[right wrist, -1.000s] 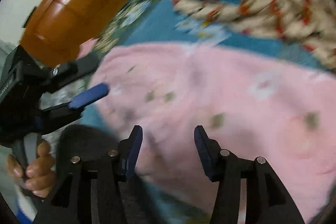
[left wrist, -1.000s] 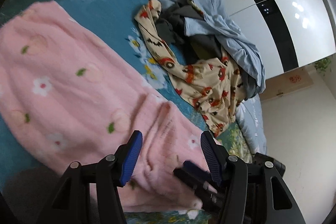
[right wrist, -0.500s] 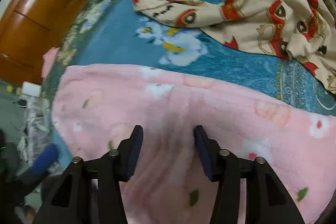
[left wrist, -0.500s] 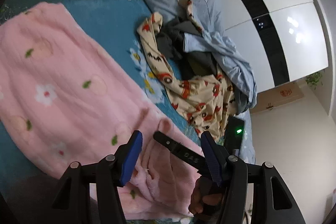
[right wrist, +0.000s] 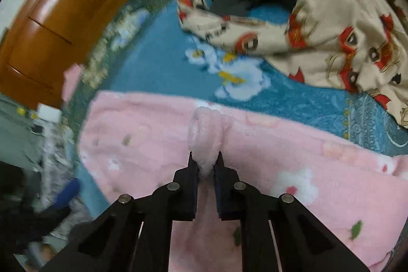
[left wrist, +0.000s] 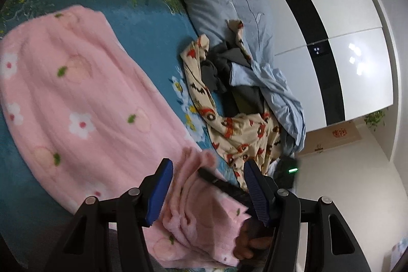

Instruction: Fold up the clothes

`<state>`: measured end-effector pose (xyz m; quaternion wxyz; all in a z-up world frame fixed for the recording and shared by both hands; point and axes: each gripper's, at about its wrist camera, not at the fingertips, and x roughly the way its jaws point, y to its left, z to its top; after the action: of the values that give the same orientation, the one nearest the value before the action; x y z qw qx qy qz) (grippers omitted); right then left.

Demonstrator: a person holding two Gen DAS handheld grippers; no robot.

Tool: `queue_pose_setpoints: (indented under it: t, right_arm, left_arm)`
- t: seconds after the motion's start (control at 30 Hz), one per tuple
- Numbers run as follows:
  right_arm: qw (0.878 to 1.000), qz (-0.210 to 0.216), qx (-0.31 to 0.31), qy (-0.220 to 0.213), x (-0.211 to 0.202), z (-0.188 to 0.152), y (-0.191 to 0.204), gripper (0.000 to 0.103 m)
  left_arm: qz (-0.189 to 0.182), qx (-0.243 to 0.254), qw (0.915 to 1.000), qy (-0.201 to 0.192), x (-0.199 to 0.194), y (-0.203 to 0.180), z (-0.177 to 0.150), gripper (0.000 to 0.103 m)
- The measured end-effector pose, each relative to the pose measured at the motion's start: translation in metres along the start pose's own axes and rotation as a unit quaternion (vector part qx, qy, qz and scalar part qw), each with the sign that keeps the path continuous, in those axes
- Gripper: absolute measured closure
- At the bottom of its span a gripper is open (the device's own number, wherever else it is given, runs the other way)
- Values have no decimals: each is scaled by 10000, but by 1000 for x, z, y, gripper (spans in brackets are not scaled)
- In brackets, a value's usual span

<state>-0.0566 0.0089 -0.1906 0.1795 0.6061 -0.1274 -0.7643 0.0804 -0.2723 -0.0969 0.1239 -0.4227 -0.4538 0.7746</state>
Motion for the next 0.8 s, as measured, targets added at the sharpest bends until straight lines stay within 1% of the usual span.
queue_pose_setpoints:
  t: [0.07, 0.1, 0.17, 0.2, 0.23, 0.27, 0.3, 0.33, 0.37, 0.4, 0.43, 0.5, 0.63, 0.67, 0.73, 0.77, 0.8]
  right_arm:
    - [9997, -169, -54, 190, 15, 0, 3, 89]
    - [9997, -147, -25, 205, 17, -1, 0, 88]
    - [9999, -40, 21, 111, 11, -1, -3, 80]
    - [10000, -23, 58, 26, 4, 0, -5, 66]
    - [9998, -117, 107, -123, -4, 0, -7, 45]
    - [9991, -264, 161, -303, -13, -1, -9, 40]
    - [9978, -384, 218, -486, -22, -2, -10, 39]
    - [9967, -427, 274, -636, -30, -4, -12, 39]
    - [9961, -431, 322, -698, -36, -6, -14, 39]
    - [9955, -436, 369, -761, -41, -9, -15, 39]
    - [9950, -452, 397, -794, -46, -12, -17, 39]
    - [9952, -541, 362, -725, -48, -19, -17, 39]
    - [9957, -645, 325, -577, -47, -31, -19, 39]
    - [9958, -642, 366, -545, -47, -32, -20, 39]
    - [9958, -632, 445, -492, -48, -35, -22, 39]
    - [9957, -611, 478, -496, -50, -36, -24, 39]
    - [9956, -603, 505, -503, -52, -37, -25, 39]
  left_arm:
    - [45, 20, 9999, -152, -13, 6, 9, 41]
    - [112, 50, 9996, -259, -21, 10, 15, 41]
    - [436, 46, 9975, -554, -41, 28, 28, 41]
    - [649, -7, 9954, -709, -50, 40, 33, 39]
    - [886, -97, 9922, -866, -59, 54, 38, 37]
    - [1137, -203, 9884, -988, -66, 69, 42, 35]
    - [1398, -325, 9838, -1079, -73, 86, 46, 35]
    - [1592, -456, 9798, -1124, -77, 104, 50, 35]
    - [1727, -596, 9767, -1129, -79, 121, 53, 35]
    - [1753, -728, 9754, -1118, -79, 136, 57, 35]
    - [1685, -854, 9759, -1092, -77, 149, 60, 35]
    - [1546, -1105, 9762, -1040, -72, 174, 68, 35]
    - [1200, -1390, 9786, -931, -53, 204, 82, 35]
    - [1107, -1468, 9786, -922, -48, 210, 84, 35]
    - [837, -1542, 9790, -1033, -45, 213, 83, 37]
    - [761, -1550, 9792, -1066, -43, 212, 84, 37]
    - [727, -1556, 9792, -1077, -40, 210, 84, 40]
